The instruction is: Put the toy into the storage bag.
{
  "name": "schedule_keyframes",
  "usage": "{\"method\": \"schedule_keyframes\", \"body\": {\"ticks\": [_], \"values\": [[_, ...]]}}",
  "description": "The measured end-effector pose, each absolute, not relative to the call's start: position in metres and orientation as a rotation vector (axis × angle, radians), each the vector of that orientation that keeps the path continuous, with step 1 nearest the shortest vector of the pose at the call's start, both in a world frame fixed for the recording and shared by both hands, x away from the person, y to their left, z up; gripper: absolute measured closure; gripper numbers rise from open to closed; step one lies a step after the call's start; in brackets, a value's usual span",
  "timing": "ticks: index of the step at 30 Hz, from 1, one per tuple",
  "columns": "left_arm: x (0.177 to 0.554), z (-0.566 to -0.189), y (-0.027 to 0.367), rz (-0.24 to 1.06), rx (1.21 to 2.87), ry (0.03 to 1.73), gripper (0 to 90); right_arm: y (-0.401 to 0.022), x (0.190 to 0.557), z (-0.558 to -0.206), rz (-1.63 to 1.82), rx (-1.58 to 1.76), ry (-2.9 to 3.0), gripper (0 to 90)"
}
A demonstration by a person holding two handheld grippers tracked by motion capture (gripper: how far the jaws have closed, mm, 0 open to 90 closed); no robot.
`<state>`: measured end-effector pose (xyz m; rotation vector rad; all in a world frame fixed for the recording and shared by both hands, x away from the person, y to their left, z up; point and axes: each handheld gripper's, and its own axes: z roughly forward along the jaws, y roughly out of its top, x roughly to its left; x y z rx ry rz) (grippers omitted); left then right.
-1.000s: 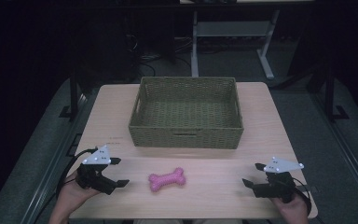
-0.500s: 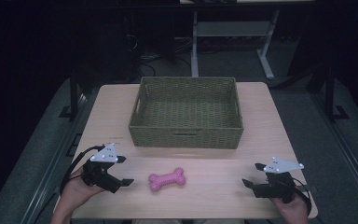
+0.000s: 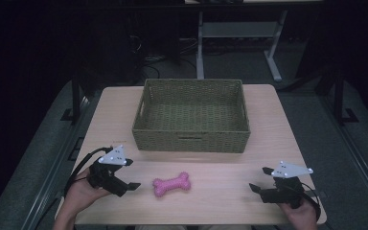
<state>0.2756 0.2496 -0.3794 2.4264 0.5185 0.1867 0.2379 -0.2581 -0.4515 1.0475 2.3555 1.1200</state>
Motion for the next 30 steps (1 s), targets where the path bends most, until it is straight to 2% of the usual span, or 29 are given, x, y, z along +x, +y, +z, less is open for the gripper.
{"method": "schedule_keyframes", "body": {"ticks": [30], "values": [[0.291, -0.389, 0.183, 0.102, 2.589, 0.417, 16.5, -0.257, 0.236, -0.450, 1.132, 1.020, 2.358, 22.2]]}}
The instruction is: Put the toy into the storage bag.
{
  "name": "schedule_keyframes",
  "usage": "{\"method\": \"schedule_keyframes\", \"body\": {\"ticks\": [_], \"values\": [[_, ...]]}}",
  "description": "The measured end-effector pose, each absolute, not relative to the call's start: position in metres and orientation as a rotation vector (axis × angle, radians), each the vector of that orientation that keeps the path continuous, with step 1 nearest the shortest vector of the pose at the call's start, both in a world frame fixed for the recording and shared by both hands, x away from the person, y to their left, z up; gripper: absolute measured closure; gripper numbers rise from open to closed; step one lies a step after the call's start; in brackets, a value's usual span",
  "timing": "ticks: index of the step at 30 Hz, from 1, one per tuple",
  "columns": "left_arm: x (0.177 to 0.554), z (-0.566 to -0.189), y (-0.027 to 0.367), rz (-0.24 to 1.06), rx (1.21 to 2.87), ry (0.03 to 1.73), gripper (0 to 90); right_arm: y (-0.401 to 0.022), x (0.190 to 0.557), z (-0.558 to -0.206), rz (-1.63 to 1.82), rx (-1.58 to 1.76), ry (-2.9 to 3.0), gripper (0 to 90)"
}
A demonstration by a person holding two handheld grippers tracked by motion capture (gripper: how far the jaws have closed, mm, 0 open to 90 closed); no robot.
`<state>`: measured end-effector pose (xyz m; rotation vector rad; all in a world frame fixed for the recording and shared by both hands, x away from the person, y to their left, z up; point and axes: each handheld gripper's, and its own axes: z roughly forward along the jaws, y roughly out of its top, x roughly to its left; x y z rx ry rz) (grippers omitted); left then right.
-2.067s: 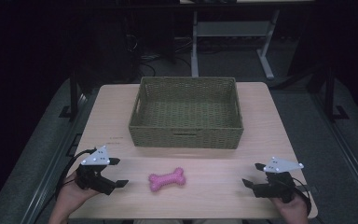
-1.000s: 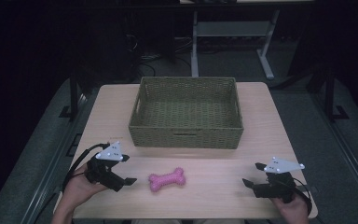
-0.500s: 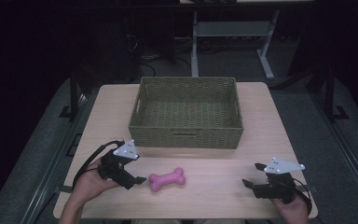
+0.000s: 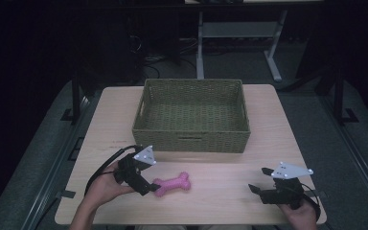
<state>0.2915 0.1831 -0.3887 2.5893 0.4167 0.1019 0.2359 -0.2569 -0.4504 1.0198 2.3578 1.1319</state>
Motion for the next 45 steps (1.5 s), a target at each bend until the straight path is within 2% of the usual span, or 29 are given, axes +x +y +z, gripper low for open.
{"method": "schedule_keyframes", "body": {"ticks": [31, 34, 45], "values": [[0.301, -0.411, 0.145, 0.062, 2.690, 0.415, 17.1, -0.255, 0.235, -0.450, 1.130, 1.007, 2.372, 22.2], [0.302, -0.413, 0.143, 0.054, 2.701, 0.413, 20.6, -0.255, 0.235, -0.450, 1.130, 1.004, 2.371, 22.2], [0.303, -0.424, 0.133, 0.029, 2.736, 0.416, 21.2, -0.255, 0.234, -0.449, 1.134, 1.006, 2.371, 22.2]]}}
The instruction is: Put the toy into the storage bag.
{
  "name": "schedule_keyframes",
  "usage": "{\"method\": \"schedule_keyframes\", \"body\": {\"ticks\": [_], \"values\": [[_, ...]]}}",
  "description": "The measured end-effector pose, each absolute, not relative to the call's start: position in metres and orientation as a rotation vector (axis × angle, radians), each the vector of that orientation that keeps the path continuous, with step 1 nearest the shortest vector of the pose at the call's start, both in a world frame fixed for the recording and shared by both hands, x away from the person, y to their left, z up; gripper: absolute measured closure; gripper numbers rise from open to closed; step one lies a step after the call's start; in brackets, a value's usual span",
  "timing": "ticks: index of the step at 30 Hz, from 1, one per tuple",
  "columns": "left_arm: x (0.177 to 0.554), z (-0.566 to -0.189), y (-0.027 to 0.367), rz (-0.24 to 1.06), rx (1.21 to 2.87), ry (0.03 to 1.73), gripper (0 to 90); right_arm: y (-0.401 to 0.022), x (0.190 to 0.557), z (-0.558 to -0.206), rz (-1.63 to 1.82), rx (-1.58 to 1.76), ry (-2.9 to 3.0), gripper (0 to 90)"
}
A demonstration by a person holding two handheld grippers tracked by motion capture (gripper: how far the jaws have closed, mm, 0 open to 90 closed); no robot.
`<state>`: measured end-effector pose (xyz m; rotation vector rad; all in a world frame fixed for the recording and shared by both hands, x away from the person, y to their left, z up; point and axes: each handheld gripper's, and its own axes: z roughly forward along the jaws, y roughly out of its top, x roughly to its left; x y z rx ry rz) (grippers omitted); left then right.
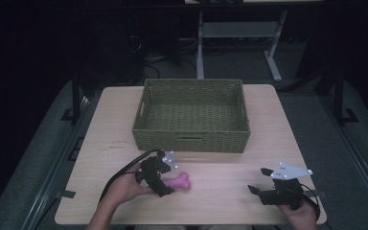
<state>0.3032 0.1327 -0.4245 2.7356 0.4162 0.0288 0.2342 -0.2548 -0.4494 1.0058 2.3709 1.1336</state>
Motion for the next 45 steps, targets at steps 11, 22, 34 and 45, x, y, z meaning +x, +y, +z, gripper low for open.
{"method": "schedule_keyframes", "body": {"ticks": [11, 22, 34, 45], "values": [[0.304, -0.429, 0.127, 0.013, 2.759, 0.413, 22.6, -0.255, 0.234, -0.449, 1.136, 1.001, 2.372, 22.2], [0.305, -0.433, 0.123, 0.022, 2.780, 0.404, 27.9, -0.254, 0.234, -0.449, 1.134, 0.989, 2.374, 22.2], [0.303, -0.436, 0.118, 0.025, 2.801, 0.365, 40.0, -0.254, 0.233, -0.448, 1.137, 0.983, 2.373, 22.2], [0.301, -0.437, 0.115, 0.064, 2.817, 0.328, 51.3, -0.254, 0.233, -0.448, 1.139, 0.983, 2.373, 22.2]]}}
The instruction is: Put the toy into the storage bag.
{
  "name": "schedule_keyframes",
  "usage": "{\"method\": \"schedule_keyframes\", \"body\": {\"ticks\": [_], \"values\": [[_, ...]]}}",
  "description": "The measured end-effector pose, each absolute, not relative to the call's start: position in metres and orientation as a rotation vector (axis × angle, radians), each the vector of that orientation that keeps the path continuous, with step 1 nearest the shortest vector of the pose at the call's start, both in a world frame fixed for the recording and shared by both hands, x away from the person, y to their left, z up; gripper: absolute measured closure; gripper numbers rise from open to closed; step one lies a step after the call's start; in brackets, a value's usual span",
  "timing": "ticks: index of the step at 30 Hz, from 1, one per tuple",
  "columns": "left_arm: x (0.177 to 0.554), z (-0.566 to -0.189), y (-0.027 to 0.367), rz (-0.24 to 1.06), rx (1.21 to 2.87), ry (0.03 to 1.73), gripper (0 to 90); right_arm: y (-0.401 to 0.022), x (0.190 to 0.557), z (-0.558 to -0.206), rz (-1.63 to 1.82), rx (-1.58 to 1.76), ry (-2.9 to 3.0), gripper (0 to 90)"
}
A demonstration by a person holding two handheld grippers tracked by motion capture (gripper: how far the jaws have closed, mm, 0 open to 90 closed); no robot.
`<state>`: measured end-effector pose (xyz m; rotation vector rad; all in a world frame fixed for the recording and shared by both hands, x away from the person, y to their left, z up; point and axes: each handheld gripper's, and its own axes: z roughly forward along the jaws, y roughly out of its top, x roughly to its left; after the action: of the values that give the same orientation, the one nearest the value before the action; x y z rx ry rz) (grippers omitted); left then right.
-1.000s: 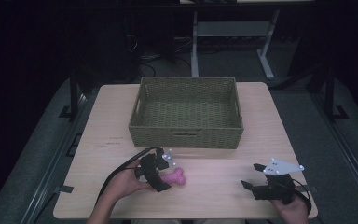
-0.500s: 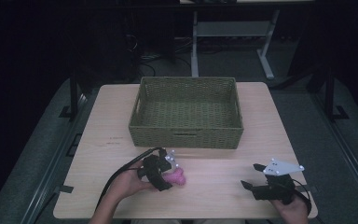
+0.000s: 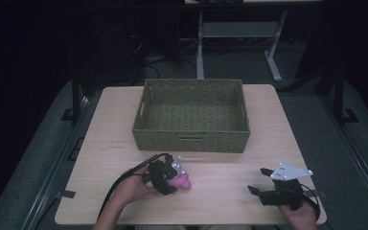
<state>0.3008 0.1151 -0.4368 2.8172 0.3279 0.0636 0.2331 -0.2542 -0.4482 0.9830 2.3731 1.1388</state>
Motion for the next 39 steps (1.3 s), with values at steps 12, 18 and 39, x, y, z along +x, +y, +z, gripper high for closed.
{"method": "schedule_keyframes", "body": {"ticks": [12, 18, 39], "values": [[0.299, -0.436, 0.113, 0.066, 2.821, 0.292, 58.2, -0.255, 0.234, -0.448, 1.140, 0.978, 2.370, 22.2], [0.301, -0.434, 0.115, 0.044, 2.800, 0.293, 58.5, -0.256, 0.234, -0.449, 1.143, 0.990, 2.367, 22.1], [0.306, -0.402, 0.123, 0.040, 2.738, 0.285, 58.5, -0.260, 0.235, -0.452, 1.147, 1.028, 2.353, 21.8]]}}
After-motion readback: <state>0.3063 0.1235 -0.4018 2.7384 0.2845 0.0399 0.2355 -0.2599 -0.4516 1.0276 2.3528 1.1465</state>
